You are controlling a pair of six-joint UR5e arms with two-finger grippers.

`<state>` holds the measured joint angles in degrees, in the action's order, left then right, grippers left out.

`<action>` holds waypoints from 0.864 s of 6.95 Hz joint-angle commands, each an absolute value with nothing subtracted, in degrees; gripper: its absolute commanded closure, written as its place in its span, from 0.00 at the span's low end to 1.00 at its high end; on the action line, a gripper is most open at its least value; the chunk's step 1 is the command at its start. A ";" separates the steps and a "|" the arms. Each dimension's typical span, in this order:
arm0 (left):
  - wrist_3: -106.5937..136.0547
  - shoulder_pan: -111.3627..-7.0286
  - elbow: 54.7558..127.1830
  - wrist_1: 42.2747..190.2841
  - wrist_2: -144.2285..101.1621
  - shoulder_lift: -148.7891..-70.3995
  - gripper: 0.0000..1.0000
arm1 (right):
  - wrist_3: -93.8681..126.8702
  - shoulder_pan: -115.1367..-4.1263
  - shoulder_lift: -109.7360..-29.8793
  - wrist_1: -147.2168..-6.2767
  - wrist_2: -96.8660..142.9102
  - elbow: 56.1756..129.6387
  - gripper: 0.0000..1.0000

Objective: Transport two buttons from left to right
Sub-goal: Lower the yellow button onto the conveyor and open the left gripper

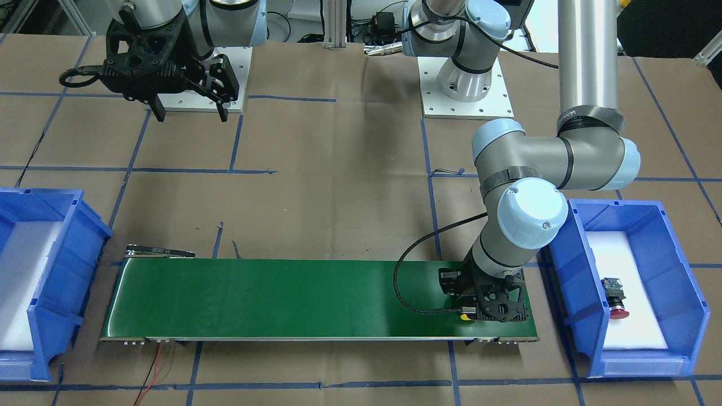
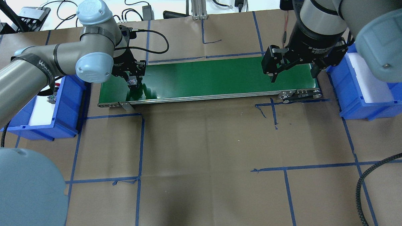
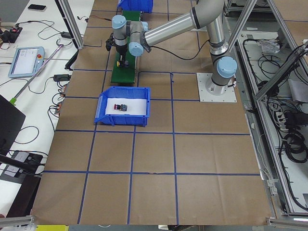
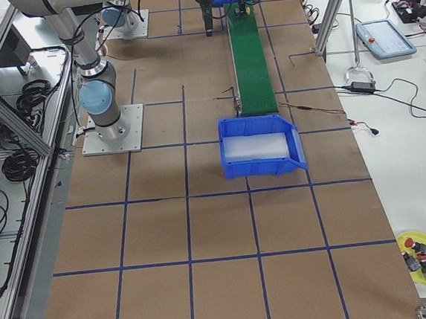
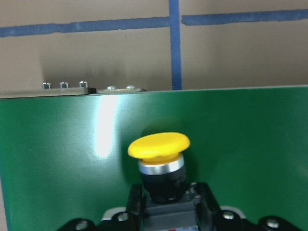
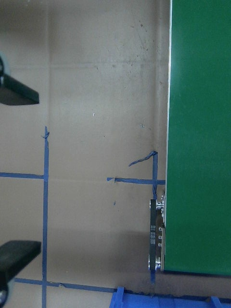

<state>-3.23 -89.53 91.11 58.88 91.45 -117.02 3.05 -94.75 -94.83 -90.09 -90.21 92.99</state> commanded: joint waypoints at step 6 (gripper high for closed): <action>-8.06 -87.46 72.08 83.49 91.49 -111.53 0.00 | 3.08 -94.75 -94.83 -90.09 -90.18 92.99 0.00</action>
